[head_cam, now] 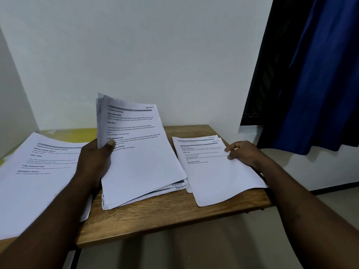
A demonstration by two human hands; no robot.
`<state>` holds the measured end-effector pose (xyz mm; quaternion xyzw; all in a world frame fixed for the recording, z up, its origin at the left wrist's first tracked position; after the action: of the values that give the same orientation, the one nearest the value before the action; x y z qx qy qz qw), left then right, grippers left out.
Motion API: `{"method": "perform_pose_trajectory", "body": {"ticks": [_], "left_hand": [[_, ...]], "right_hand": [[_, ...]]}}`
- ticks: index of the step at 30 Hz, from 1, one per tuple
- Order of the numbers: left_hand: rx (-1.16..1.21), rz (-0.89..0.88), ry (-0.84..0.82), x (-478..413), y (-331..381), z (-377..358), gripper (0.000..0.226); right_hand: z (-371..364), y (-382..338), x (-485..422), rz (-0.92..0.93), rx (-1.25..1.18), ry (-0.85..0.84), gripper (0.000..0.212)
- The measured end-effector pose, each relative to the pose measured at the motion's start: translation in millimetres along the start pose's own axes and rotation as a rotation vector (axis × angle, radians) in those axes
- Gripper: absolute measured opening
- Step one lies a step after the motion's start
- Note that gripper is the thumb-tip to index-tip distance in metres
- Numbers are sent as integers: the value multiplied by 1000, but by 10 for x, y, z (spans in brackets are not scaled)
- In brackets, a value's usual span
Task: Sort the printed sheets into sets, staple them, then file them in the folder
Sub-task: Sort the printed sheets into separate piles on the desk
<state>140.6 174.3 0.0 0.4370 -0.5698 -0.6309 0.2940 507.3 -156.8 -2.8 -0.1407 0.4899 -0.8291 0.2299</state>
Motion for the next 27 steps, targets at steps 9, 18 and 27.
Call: {"method": "perform_pose_trajectory", "body": {"ticks": [9, 18, 27], "left_hand": [[3, 10, -31, 6, 18, -27, 17], [-4, 26, -73, -10, -13, -54, 15], [11, 36, -93, -42, -56, -61, 25]], "right_hand": [[34, 79, -45, 23, -98, 82, 20], [-19, 27, -87, 32, 93, 178, 37], [-72, -118, 35, 57, 355, 172, 51]]}}
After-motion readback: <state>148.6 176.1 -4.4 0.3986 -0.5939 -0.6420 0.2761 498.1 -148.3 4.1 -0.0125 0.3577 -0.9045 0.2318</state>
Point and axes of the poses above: each hand's wrist, its own x-axis away from the middle knuckle, its own z-axis out of the back of the hand, y = z × x, the point moved 5 cm from there along -x, towards the middle knuckle, and after that the axes turned 8 degrees about -x, right-handed, at the moved point
